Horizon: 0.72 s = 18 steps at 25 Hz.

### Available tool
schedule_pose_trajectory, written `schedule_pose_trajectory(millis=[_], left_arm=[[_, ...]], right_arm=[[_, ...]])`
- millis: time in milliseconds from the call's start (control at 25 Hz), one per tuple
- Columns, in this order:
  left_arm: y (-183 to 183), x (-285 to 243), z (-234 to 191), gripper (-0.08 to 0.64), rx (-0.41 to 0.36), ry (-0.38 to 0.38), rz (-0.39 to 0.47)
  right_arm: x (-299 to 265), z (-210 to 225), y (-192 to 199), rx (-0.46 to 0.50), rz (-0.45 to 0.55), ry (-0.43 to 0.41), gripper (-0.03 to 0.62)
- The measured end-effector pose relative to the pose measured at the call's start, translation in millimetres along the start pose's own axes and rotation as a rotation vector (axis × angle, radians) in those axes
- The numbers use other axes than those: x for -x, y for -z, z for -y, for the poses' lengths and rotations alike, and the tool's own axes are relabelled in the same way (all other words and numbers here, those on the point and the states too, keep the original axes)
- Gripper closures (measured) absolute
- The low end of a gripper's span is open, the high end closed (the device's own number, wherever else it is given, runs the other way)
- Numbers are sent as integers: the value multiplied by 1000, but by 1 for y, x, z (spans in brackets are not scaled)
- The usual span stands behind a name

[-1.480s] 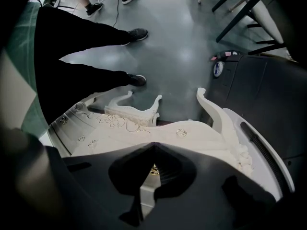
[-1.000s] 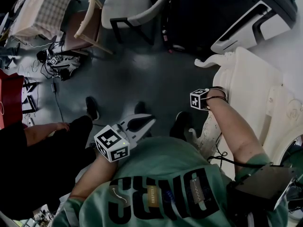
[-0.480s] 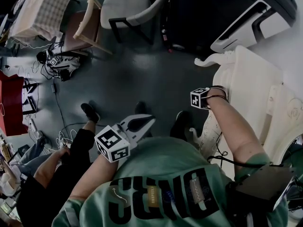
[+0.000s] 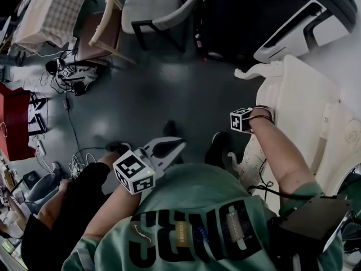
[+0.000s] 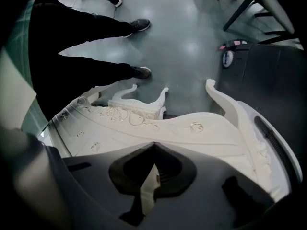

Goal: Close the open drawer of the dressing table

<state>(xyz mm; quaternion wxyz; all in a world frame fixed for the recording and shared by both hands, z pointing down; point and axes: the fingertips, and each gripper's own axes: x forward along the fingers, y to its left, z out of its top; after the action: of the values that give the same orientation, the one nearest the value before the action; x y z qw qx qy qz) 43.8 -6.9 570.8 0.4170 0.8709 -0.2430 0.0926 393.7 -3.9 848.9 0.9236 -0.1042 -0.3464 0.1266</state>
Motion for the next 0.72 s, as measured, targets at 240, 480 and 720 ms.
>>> schedule_pose_trajectory(millis=[240,480,720], left_arm=[[3,0,-5,551,7,-8,-18],[3,-5,-1,551,-2,-1,-32],[3,5,-2,551,0,-14,-30]], right_arm=[[-19,-9,6,107,-159,81,581],[-24,-9,5,159,-205,87,581],[-24,-11,8,168,-240,69,581]])
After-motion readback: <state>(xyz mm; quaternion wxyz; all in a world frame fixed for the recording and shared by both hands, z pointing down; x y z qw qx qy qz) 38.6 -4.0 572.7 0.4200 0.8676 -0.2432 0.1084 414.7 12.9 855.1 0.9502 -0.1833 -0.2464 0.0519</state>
